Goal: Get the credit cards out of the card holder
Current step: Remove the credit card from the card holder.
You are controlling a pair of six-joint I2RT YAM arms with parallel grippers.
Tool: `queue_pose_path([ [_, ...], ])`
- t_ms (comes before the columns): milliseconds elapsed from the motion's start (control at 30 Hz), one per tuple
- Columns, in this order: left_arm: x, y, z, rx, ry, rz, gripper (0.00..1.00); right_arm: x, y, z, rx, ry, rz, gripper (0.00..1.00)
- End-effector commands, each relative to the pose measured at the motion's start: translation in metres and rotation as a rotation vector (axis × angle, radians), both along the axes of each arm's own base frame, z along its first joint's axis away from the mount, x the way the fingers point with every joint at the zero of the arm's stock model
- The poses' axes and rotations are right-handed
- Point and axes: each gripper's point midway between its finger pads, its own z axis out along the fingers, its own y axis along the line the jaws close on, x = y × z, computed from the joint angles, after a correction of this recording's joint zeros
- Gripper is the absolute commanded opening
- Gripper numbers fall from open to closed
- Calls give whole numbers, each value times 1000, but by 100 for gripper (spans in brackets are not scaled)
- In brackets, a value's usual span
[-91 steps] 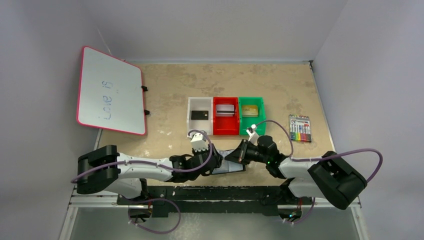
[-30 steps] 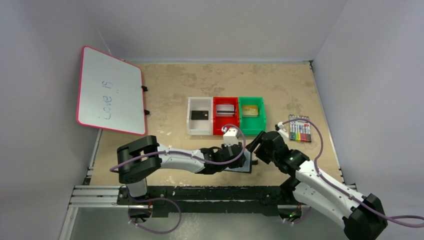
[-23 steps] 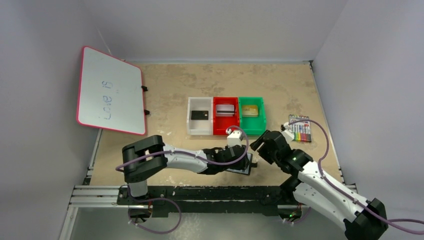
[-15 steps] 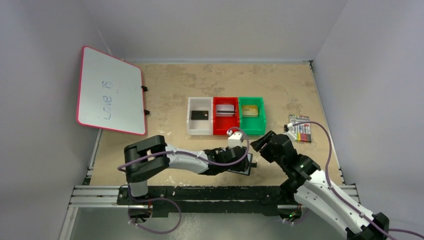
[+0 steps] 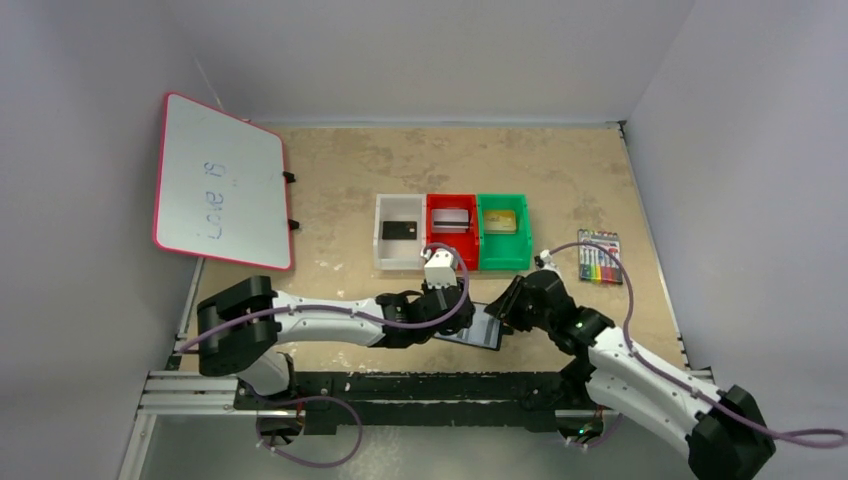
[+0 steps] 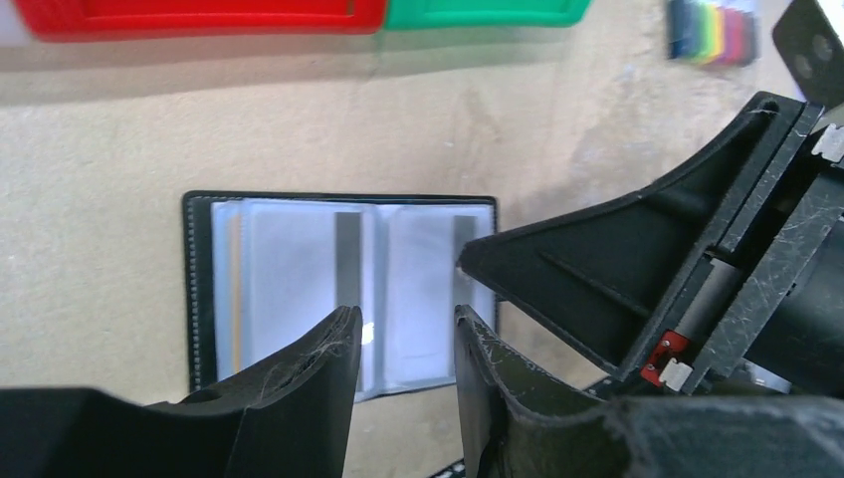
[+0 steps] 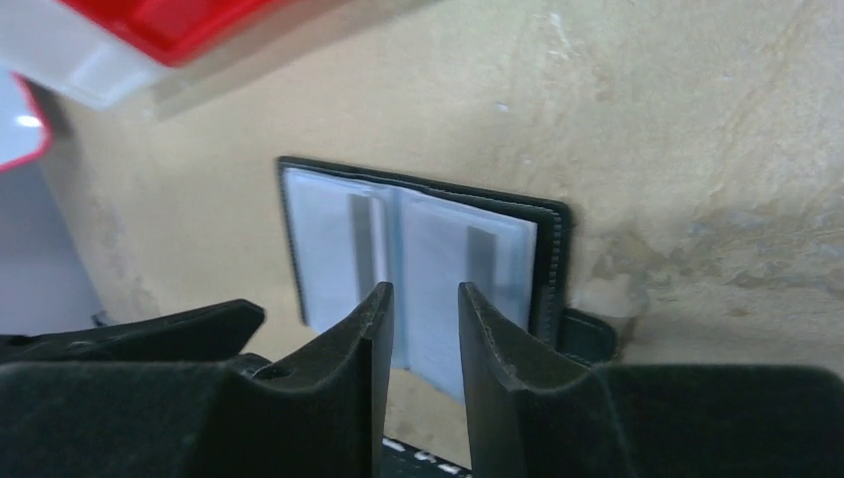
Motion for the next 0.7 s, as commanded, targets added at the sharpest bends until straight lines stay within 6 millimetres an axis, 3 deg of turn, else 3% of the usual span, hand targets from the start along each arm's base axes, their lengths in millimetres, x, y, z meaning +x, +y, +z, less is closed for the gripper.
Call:
queue_pose_path([
  [0,5,8,-18,46,21,36,39,6,-2,-7,-72,22,9,33],
  [100,3,-4,-19,29,34,-2,39,4,-12,-18,-125,82,-40,33],
  [367,1,-16,-28,48,56,-39,39,1,-20,-20,-163,109,-68,36],
  [667,2,-11,-37,84,63,-23,39,-8,-5,-30,-94,121,13,36],
])
